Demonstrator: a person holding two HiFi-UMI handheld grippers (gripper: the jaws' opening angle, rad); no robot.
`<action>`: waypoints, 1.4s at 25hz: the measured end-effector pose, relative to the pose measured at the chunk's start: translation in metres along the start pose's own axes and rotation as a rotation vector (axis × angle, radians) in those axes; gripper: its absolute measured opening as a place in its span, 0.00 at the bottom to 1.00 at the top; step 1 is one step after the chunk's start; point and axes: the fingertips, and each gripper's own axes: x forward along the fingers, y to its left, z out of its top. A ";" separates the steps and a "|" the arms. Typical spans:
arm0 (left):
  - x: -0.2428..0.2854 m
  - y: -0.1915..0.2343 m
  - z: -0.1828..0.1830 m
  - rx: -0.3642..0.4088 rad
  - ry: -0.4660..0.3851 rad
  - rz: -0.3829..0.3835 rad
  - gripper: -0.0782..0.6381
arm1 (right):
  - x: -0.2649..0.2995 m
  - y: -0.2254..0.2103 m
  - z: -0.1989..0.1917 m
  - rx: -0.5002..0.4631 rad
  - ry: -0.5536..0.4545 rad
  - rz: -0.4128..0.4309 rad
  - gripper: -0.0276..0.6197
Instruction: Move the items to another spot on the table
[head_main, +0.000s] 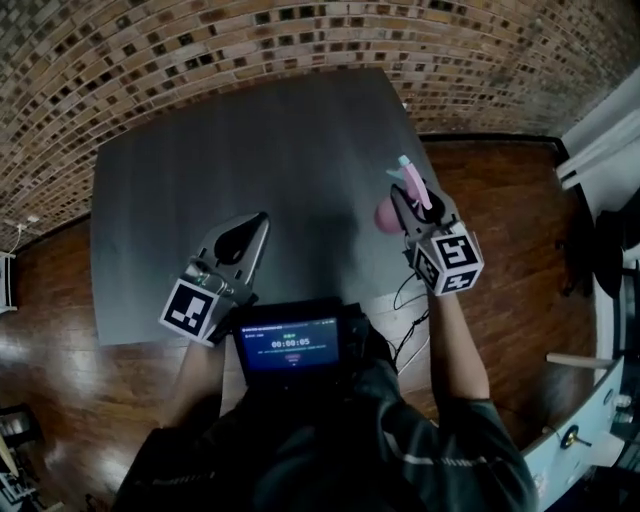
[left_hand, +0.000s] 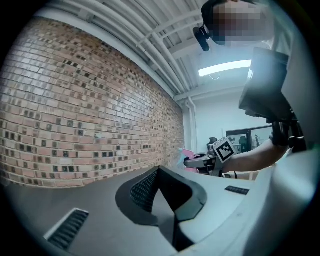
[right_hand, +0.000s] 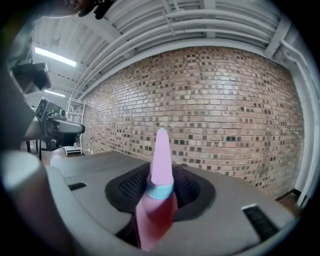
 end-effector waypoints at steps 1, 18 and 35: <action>-0.008 -0.001 0.004 0.004 -0.003 0.009 0.10 | -0.005 0.006 0.006 -0.006 -0.005 0.006 0.26; -0.133 -0.043 0.040 0.051 0.034 0.464 0.10 | -0.016 0.150 0.061 -0.036 -0.075 0.543 0.26; -0.371 -0.059 0.056 0.082 0.030 0.963 0.10 | -0.045 0.423 0.102 -0.159 -0.135 1.097 0.26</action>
